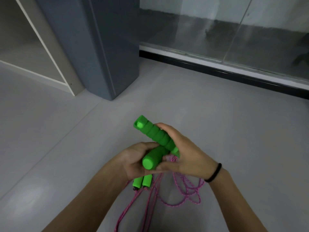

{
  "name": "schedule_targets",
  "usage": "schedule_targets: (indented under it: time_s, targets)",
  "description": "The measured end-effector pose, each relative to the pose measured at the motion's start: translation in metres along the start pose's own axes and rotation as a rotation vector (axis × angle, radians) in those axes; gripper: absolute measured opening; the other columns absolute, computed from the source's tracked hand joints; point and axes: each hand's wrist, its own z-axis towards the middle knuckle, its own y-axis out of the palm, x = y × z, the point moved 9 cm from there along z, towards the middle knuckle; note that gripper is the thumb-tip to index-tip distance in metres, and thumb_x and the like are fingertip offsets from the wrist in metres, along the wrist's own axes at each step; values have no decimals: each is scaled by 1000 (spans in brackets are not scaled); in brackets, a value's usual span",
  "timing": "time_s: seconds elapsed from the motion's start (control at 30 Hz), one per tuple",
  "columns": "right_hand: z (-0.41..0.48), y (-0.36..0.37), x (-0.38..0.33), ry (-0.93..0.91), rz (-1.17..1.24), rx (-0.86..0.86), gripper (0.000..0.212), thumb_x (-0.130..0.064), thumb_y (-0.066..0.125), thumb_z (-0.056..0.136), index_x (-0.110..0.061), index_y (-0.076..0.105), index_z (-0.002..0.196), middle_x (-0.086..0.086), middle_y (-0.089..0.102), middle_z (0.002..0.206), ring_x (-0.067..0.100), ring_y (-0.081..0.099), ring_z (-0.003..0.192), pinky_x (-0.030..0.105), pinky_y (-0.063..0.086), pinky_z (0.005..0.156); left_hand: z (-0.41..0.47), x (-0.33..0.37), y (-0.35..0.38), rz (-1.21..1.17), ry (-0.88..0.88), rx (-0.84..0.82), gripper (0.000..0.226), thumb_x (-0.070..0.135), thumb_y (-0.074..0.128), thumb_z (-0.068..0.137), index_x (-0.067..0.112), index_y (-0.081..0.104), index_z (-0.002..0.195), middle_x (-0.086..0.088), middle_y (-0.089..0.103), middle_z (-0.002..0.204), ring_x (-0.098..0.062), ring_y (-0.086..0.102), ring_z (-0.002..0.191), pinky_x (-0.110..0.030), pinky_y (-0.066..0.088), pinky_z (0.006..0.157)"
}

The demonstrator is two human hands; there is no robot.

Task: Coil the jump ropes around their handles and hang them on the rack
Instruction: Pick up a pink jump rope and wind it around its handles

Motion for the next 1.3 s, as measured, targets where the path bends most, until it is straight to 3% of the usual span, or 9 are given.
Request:
schedule_targets:
  time_s: [0.13, 0.3, 0.47, 0.57, 0.67, 0.87, 1.03, 1.13, 1.3]
  targets:
    - [-9, -23, -6, -22, 105, 67, 45, -5, 65, 78, -20, 55, 120, -6, 62, 116, 8, 56, 110, 30, 45, 96, -4, 4, -7, -77, -17, 24, 19, 18, 57, 71, 6, 59, 86, -12, 61, 74, -17, 59, 49, -24, 55, 45]
    - [-14, -18, -19, -138, -160, -2, 48, -7, 62, 77, -28, 58, 120, -8, 64, 114, 12, 56, 105, 35, 44, 91, -6, -1, 1, 50, -100, -130, 57, 38, 89, 44, 6, 70, 86, -14, 65, 83, -23, 65, 72, -28, 57, 52]
    - [-14, -18, -13, -129, -196, -32, 55, 1, 52, 70, -33, 60, 113, -8, 58, 110, 12, 54, 105, 44, 43, 90, -14, -10, 22, 134, -95, -321, 60, 30, 93, 38, 8, 71, 89, -14, 70, 87, -16, 64, 60, -21, 52, 48]
    - [-11, -20, -6, -110, -183, -15, 53, -4, 47, 68, -33, 62, 110, -9, 58, 106, 11, 55, 103, 47, 43, 88, -10, -8, 20, 167, -50, -277, 58, 21, 94, 29, 8, 74, 81, -12, 71, 82, -14, 64, 55, -18, 50, 44]
    - [-9, -29, 2, -91, -192, 54, 50, -18, 46, 67, -33, 62, 112, -9, 57, 106, 10, 53, 105, 45, 40, 93, -5, 2, 19, 158, 46, -206, 50, 5, 82, 44, 11, 70, 92, -8, 68, 82, -13, 65, 59, -21, 53, 51]
    - [-7, -71, 37, -33, 54, 334, 61, -7, 46, 61, -12, 50, 121, 5, 48, 128, 3, 40, 125, 10, 27, 104, -7, 21, 10, 343, 238, -101, 77, -13, 68, 60, 24, 53, 126, -3, 72, 86, -16, 68, 68, -24, 55, 58]
    - [17, -60, 76, 60, 537, 196, 59, -38, 54, 76, -11, 46, 128, 8, 56, 128, 12, 51, 120, 21, 40, 99, -13, 39, -2, 521, 348, -4, 95, -7, 80, 48, 30, 50, 130, 2, 67, 118, -15, 64, 106, -30, 53, 89]
    - [28, -65, 80, 128, 522, 215, 74, -71, 43, 76, -13, 57, 119, 8, 64, 120, 16, 58, 114, 25, 44, 97, -24, 55, 8, 623, 367, 14, 101, 2, 84, 40, 31, 50, 131, 5, 67, 119, -15, 63, 110, -32, 52, 91]
    - [42, -119, 48, 309, 652, 396, 52, -56, 35, 84, -17, 70, 79, 3, 70, 79, 16, 65, 78, 31, 52, 75, -67, 112, 64, 604, 454, 43, 97, -6, 82, 45, 31, 51, 130, 4, 67, 119, -15, 63, 110, -31, 51, 93]
